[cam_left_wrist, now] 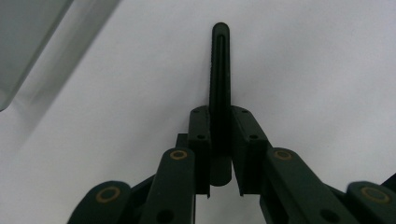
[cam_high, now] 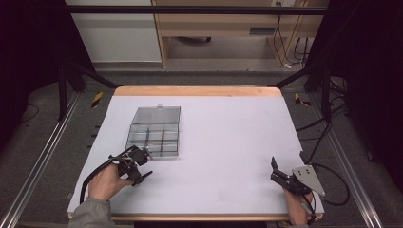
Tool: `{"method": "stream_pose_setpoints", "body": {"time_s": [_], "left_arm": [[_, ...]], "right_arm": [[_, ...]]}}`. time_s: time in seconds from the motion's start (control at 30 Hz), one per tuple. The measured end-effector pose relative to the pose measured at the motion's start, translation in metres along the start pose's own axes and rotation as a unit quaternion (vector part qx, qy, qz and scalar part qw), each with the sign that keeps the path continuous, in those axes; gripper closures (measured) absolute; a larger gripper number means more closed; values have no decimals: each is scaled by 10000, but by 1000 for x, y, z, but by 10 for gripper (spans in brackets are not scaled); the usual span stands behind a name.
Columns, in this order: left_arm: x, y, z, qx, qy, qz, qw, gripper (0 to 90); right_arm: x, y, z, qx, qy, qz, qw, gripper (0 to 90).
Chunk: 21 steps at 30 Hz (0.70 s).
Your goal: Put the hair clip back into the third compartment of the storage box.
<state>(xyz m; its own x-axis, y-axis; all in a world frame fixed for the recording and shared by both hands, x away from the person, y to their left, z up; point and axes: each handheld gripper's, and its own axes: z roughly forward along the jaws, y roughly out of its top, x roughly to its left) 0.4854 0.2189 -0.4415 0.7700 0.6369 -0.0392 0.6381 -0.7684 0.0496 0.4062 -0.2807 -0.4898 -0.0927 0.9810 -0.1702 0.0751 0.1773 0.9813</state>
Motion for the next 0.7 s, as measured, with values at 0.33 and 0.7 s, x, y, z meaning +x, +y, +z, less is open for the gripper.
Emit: {"method": "stream_pose_setpoints", "body": {"time_s": [0.33,0.7], "left_arm": [[0,-1,-1,-40,28,-20,10000,787],[5,-11,-12,-806,-86,-157,9966,787]], "right_arm": [[0,0,0,4,-4,2,10000,52],[0,0,0,2,-5,-27,10000,52]]}}
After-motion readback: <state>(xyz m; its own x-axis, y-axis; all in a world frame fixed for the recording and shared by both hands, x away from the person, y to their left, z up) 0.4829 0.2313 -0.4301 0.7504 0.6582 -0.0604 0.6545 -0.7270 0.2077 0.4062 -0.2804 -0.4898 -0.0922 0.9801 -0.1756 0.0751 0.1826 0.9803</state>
